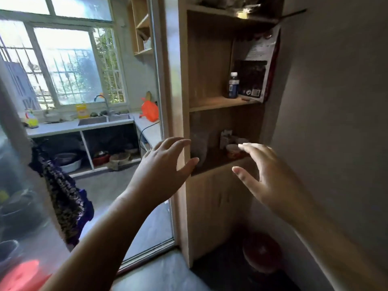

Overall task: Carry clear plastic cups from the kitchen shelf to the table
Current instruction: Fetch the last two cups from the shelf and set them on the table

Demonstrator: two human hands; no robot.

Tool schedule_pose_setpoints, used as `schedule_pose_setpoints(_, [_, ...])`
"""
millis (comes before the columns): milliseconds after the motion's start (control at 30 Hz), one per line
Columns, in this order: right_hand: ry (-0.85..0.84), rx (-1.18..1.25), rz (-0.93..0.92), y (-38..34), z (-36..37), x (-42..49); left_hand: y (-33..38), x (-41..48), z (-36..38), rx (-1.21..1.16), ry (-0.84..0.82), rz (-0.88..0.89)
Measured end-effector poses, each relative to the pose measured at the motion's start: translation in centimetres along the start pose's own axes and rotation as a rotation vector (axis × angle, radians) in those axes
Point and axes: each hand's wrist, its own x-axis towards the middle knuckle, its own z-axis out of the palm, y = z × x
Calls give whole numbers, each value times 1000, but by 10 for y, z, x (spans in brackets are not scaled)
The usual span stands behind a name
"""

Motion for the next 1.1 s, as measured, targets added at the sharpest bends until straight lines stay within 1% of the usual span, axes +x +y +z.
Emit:
schedule_pose_setpoints(100, [14,-37,27,33,13,17,-7,38,32,-10,-19,31])
schedule_pose_setpoints(200, [-12,-69,45,68,30,47,-25,79,60,-1,-29,55])
schedule_pose_setpoints(300, [-48,-79,63,101,45,98,-53,126,76,6,-15,32])
schedule_pose_setpoints(367, [-34,-84,42,118,56,136,-70,159,84,16,6,21])
schedule_pose_setpoints(500, [4,-12,4,144,88,185,-87,212,110,3,39,42])
schedule_pose_setpoints(667, [-51,51,4,191,121,210,-85,271,148,4,29,60])
schedule_pose_setpoints(800, [-41,46,-66,238,122,253,-86,321,171,21,84,49])
schedule_pose_setpoints(967, [-75,108,-157,305,136,331,-96,378,204,162,154,37])
schedule_pose_setpoints(1033, [-103,102,-233,327,143,364,-100,405,215,218,156,38])
schedule_pose_setpoints(1100, [-140,96,-288,346,149,397,-104,435,228,257,139,-4])
